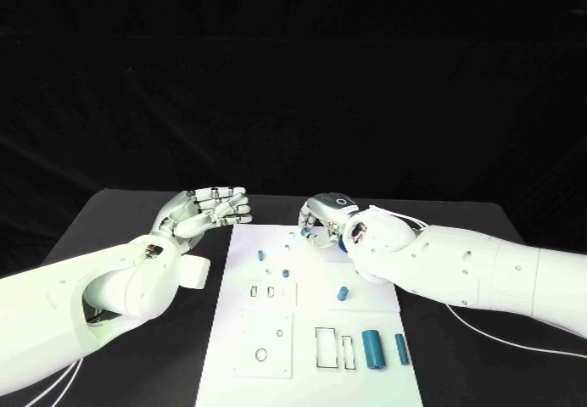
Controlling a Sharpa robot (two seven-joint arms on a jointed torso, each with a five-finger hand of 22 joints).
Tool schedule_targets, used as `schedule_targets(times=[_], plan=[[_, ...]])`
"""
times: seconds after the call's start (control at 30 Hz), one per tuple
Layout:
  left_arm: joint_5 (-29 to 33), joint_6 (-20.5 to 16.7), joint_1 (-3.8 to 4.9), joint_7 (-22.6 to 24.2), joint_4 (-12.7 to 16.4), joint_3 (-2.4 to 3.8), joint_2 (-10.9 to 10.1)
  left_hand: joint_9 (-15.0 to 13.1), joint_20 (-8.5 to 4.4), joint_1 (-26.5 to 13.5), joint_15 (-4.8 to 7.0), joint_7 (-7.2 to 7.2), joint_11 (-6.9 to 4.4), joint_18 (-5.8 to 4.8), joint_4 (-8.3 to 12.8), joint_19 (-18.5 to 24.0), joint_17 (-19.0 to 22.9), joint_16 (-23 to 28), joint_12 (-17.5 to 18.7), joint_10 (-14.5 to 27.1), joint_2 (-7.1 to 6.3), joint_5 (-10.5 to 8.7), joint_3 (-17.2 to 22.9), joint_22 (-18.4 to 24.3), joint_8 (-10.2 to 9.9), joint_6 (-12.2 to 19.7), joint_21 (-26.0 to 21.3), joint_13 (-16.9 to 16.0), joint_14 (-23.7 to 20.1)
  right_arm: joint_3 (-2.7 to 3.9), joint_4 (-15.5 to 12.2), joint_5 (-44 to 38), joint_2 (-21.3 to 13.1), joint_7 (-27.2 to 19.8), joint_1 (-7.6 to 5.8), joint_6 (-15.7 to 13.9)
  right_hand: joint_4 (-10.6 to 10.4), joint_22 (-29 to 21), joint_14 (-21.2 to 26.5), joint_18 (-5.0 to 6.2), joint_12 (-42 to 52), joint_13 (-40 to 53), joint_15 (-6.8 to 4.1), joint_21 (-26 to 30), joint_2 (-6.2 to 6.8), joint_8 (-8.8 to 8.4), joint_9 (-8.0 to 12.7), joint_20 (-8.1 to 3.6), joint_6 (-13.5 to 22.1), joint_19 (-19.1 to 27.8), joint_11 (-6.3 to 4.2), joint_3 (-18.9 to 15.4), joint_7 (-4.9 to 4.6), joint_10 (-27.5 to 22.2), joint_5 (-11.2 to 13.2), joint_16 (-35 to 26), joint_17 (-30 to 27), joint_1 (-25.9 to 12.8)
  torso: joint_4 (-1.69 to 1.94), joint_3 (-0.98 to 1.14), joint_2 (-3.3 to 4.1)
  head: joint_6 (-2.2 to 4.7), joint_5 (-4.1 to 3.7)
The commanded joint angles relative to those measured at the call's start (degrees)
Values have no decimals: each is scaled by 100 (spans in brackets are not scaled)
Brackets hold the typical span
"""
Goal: Assemble the parts on the task board
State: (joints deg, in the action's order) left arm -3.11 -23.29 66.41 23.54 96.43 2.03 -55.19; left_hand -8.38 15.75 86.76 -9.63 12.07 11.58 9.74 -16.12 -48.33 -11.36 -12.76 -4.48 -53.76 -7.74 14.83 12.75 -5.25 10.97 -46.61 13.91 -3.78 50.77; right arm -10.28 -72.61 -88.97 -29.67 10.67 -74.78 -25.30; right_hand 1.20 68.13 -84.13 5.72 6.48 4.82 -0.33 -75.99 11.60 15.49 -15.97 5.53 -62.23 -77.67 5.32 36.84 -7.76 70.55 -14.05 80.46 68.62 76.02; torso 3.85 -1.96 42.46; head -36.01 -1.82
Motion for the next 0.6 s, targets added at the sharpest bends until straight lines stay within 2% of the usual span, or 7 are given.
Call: schedule_targets(times=[0.03,0.2,0.43,0.6], plan=[[38,110,15,46,2,6,21,8,-7,-3,-7,228,24,75,-4,-42,-9,26,40,23,-35,-39,42,10,-27,24,26,7,-41,3,128,-9,99,-37,4,-142,19,-9,-202,-94,35,110,-39,-17,-77,25,-10,-17,2,6,-161,22,-2,197,-37,33,-2,75,22,-1,8,-4,24],[39,113,23,45,-1,6,31,8,-7,-3,-7,228,24,75,-4,-42,-9,26,40,23,-35,-39,42,10,-27,24,26,7,-41,4,315,53,256,-51,14,-114,17,-19,-203,-92,30,113,-35,-11,-75,29,-22,-16,16,15,-155,24,-8,190,-36,38,3,60,31,-5,19,-3,79],[40,121,36,41,-7,6,53,8,-7,-3,-7,228,24,75,-4,-42,-9,26,40,23,-35,-39,42,10,-27,24,26,7,-41,5,472,100,400,-74,27,-97,16,-27,-202,-90,27,113,-34,-5,-74,29,-26,-16,22,21,-153,24,-10,186,-36,38,2,55,45,-9,20,-12,83],[40,118,67,38,2,6,56,8,-7,-3,-7,228,24,75,-4,-42,-9,26,40,23,-35,-39,42,10,-27,24,26,7,-41,5,503,127,444,-98,40,-66,19,-30,-202,-89,24,115,-32,-3,-70,31,-31,-15,30,25,-152,24,-11,182,-35,37,-3,50,35,-11,34,-4,107]])
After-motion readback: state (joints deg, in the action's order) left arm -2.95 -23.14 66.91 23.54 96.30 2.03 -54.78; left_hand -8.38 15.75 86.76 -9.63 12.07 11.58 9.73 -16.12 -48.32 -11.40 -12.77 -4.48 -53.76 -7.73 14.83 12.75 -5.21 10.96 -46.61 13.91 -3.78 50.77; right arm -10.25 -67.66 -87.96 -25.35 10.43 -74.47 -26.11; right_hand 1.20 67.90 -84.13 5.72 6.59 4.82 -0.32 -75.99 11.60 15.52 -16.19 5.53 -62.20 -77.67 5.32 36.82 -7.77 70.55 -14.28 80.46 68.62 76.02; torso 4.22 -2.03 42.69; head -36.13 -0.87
